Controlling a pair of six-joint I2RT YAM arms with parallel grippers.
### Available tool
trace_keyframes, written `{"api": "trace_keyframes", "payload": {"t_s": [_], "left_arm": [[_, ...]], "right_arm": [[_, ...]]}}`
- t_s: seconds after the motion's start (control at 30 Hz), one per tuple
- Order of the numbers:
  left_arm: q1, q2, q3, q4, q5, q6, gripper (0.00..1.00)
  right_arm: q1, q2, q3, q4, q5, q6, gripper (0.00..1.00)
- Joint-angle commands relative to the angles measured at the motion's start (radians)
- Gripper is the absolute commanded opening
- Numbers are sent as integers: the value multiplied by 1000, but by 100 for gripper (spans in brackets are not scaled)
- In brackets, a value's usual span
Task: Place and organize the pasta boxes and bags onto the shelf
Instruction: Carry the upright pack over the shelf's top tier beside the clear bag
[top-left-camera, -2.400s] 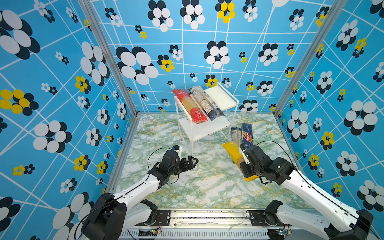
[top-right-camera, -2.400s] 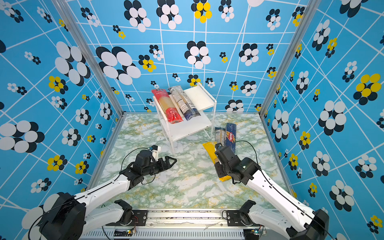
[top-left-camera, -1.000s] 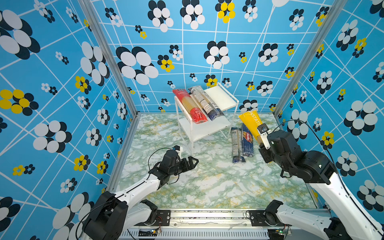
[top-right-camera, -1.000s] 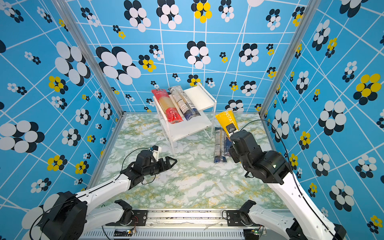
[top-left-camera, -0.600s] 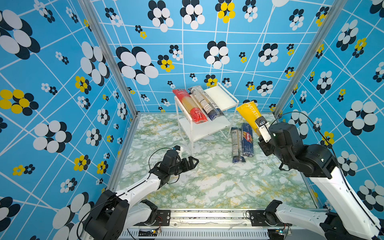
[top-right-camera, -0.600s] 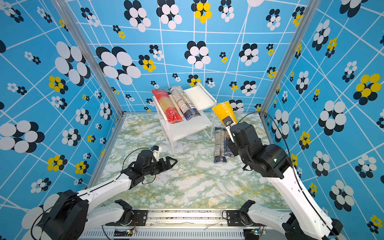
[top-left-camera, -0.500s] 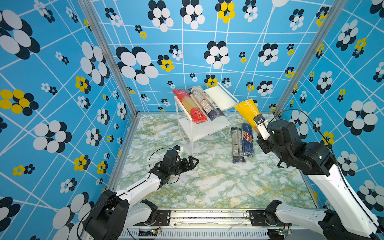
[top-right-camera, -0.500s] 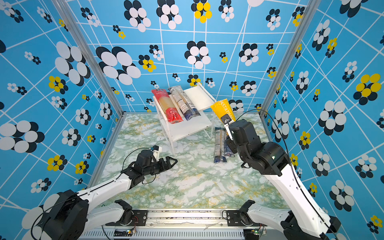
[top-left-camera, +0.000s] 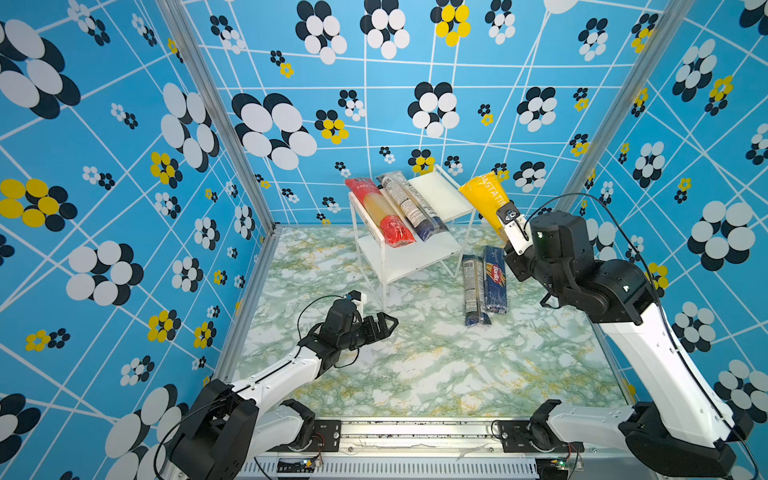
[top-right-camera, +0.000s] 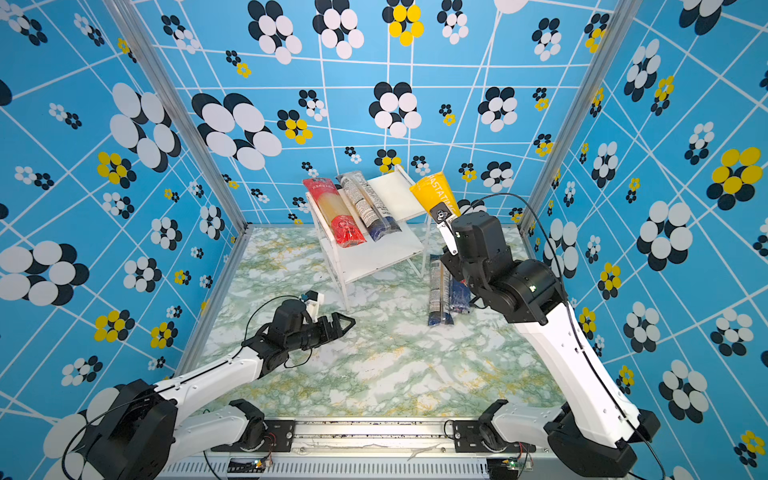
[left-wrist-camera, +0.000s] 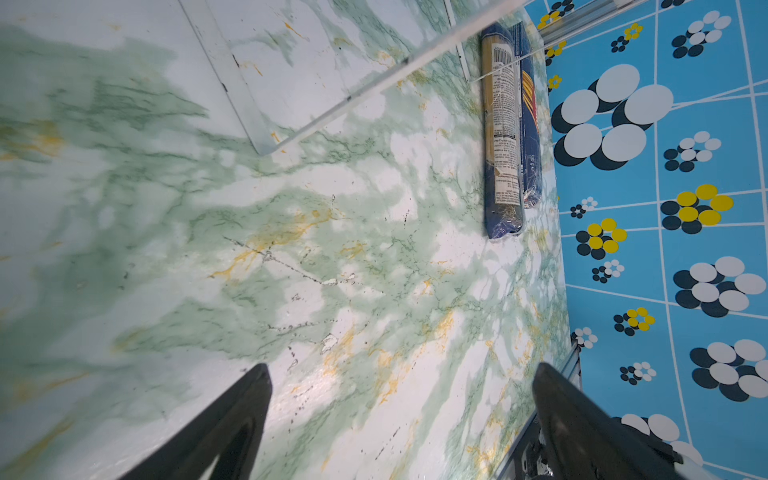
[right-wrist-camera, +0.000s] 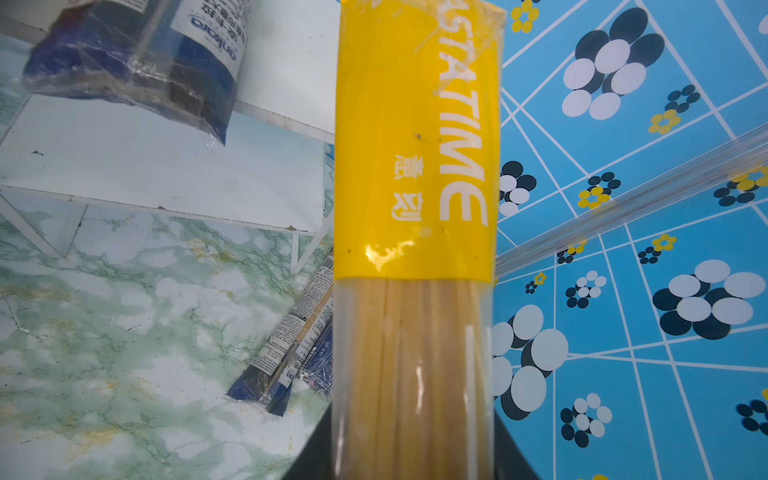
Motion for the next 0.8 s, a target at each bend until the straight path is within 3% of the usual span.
{"api": "trace_keyframes", "payload": {"t_s": [0.0, 0.77], "left_arm": [[7, -1, 29, 19, 18, 7, 99], [8, -32, 28, 0, 12, 9, 99]], "right_arm": [[-17, -4, 76, 163, -23, -4, 0], [-134, 213, 340, 163, -182, -32, 0]]}}
